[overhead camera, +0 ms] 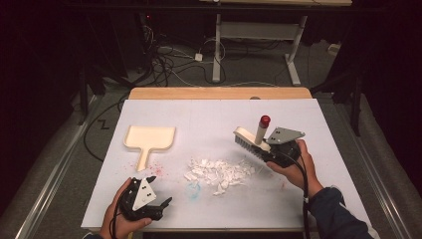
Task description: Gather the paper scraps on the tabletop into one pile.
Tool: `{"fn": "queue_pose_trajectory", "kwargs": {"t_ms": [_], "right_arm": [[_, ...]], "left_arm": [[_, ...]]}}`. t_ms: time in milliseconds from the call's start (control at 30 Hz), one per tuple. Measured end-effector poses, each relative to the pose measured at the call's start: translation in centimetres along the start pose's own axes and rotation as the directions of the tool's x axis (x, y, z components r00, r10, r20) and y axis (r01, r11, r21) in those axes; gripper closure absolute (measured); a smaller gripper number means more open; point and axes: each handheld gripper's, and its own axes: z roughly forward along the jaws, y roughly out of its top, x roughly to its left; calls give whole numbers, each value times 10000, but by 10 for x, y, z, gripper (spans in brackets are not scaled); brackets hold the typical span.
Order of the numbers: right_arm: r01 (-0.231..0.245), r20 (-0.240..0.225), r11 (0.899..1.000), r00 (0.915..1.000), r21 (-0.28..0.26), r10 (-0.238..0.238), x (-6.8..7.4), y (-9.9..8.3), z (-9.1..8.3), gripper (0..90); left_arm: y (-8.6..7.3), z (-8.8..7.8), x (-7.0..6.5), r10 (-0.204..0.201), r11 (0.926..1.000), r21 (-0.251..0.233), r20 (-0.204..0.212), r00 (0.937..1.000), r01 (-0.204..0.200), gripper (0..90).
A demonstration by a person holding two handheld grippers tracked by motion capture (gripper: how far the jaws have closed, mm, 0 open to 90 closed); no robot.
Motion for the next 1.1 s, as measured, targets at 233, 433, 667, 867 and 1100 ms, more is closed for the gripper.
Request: {"fn": "queue_pose_trajectory", "kwargs": {"t_ms": [233,433,667,867,1100], "right_arm": [[-656,827,9963,9947,562,609,-4,-13,-14,679],[-1108,1490,9807,9850,1613,867,12,-22,-16,679],[-967,1066,9839,9910,1502,811,47,-7,2,678],[-1011,536,9896,9939,1027,959,73,14,21,679],[-799,344,9963,9963,312,788,82,30,24,679]], "left_arm": [[1,-1,0,34,10000,-42,-33,10000,-35,167],[2,-2,0,94,9998,-149,-92,9999,-95,167],[4,-1,-1,205,9996,-192,4,9998,-205,167],[3,-1,-1,188,9995,-245,63,9998,-186,167],[2,-1,0,144,9996,-255,82,9999,-142,168]]}}
